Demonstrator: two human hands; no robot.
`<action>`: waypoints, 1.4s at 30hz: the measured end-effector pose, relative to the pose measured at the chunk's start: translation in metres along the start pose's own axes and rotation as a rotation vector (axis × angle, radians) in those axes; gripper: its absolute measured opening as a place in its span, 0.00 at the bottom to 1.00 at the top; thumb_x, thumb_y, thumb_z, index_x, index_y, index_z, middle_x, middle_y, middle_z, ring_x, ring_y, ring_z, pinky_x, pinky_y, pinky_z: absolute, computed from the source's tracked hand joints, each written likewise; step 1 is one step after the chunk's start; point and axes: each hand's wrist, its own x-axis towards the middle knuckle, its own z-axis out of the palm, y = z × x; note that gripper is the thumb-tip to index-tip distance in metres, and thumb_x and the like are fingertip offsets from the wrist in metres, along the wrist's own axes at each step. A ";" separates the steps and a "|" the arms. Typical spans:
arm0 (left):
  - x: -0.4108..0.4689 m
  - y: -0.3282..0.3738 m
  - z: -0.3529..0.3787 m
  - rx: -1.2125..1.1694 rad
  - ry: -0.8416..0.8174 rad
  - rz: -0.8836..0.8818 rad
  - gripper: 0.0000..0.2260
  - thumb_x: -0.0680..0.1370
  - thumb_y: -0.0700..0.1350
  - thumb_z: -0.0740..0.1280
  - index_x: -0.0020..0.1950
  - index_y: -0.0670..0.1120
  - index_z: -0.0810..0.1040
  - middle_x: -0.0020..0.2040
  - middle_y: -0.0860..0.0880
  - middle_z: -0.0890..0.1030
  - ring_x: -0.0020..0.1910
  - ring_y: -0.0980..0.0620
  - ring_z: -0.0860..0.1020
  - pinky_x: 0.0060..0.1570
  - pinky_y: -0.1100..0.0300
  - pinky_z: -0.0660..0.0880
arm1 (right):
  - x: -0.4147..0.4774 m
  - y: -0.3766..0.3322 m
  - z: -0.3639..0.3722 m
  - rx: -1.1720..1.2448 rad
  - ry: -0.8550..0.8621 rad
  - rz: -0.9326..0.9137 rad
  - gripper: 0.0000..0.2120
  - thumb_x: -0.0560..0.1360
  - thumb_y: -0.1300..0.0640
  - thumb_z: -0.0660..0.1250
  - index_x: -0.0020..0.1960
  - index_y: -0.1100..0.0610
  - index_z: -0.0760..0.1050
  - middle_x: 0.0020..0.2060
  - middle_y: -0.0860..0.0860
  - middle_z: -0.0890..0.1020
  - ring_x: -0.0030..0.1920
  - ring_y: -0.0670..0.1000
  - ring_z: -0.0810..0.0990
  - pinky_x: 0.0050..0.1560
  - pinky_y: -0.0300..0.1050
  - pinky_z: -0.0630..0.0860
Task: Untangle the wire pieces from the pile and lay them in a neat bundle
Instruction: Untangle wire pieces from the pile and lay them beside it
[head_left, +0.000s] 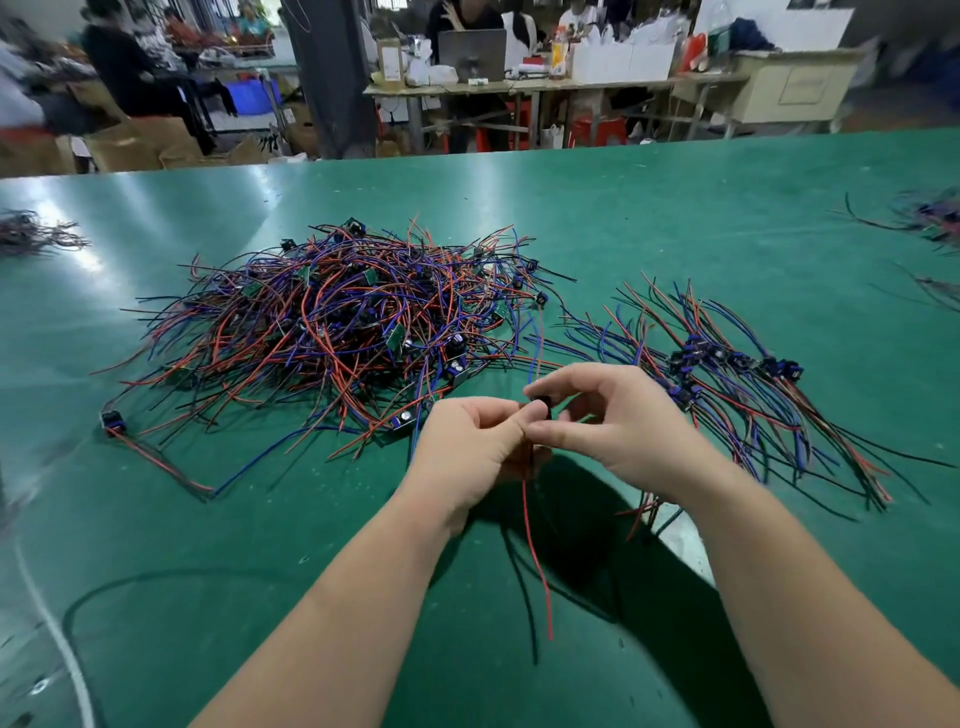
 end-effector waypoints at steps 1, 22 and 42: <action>0.000 -0.001 0.000 0.033 -0.014 0.011 0.09 0.78 0.42 0.67 0.39 0.41 0.82 0.30 0.49 0.82 0.27 0.55 0.79 0.31 0.61 0.79 | 0.000 0.000 0.002 -0.058 0.036 -0.020 0.11 0.66 0.55 0.78 0.47 0.48 0.82 0.40 0.46 0.84 0.36 0.46 0.79 0.44 0.41 0.76; 0.013 -0.008 -0.038 1.396 0.540 0.136 0.15 0.78 0.45 0.59 0.61 0.59 0.76 0.57 0.53 0.78 0.58 0.48 0.72 0.66 0.49 0.54 | 0.006 0.051 -0.073 -0.426 0.825 0.180 0.04 0.71 0.62 0.68 0.45 0.57 0.81 0.39 0.53 0.82 0.40 0.51 0.79 0.44 0.37 0.68; 0.005 0.009 -0.031 0.854 0.849 0.580 0.11 0.77 0.41 0.66 0.55 0.53 0.81 0.53 0.55 0.82 0.51 0.53 0.79 0.54 0.56 0.59 | 0.007 0.022 -0.033 -0.428 0.618 0.088 0.10 0.72 0.64 0.65 0.50 0.58 0.83 0.47 0.54 0.83 0.45 0.51 0.79 0.48 0.35 0.67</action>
